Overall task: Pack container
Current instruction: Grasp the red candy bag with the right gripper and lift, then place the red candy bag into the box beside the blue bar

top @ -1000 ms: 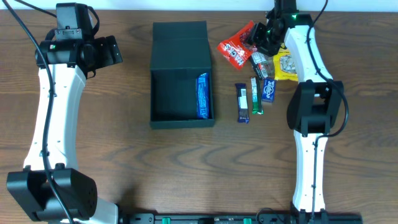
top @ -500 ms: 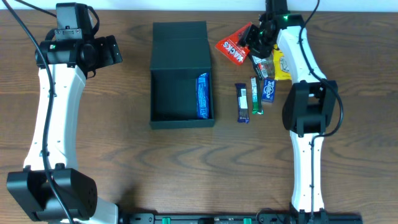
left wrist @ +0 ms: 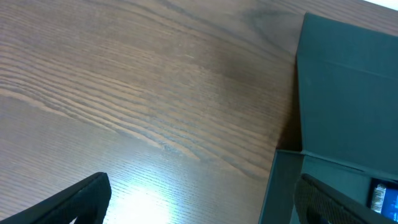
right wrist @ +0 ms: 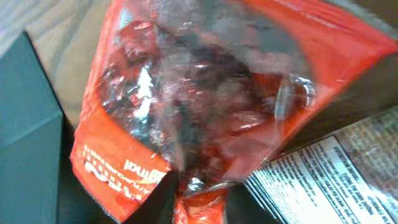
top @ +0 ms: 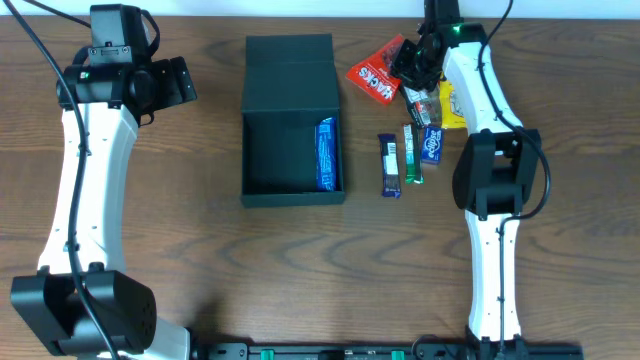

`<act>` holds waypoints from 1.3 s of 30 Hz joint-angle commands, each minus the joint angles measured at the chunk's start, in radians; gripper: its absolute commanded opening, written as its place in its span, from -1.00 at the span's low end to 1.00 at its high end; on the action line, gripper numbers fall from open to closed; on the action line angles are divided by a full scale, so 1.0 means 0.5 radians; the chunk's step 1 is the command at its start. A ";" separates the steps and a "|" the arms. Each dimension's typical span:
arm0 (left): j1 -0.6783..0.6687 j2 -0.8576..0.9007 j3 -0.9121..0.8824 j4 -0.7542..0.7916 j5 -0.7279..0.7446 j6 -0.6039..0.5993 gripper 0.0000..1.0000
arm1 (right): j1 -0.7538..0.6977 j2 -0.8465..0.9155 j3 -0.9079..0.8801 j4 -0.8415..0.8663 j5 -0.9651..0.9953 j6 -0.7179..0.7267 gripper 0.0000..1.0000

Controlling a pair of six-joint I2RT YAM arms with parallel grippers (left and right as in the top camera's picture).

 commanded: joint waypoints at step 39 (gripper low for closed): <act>0.012 0.002 -0.002 0.007 -0.002 0.079 0.91 | 0.786 -0.551 -0.216 -0.768 -0.574 -1.437 -0.97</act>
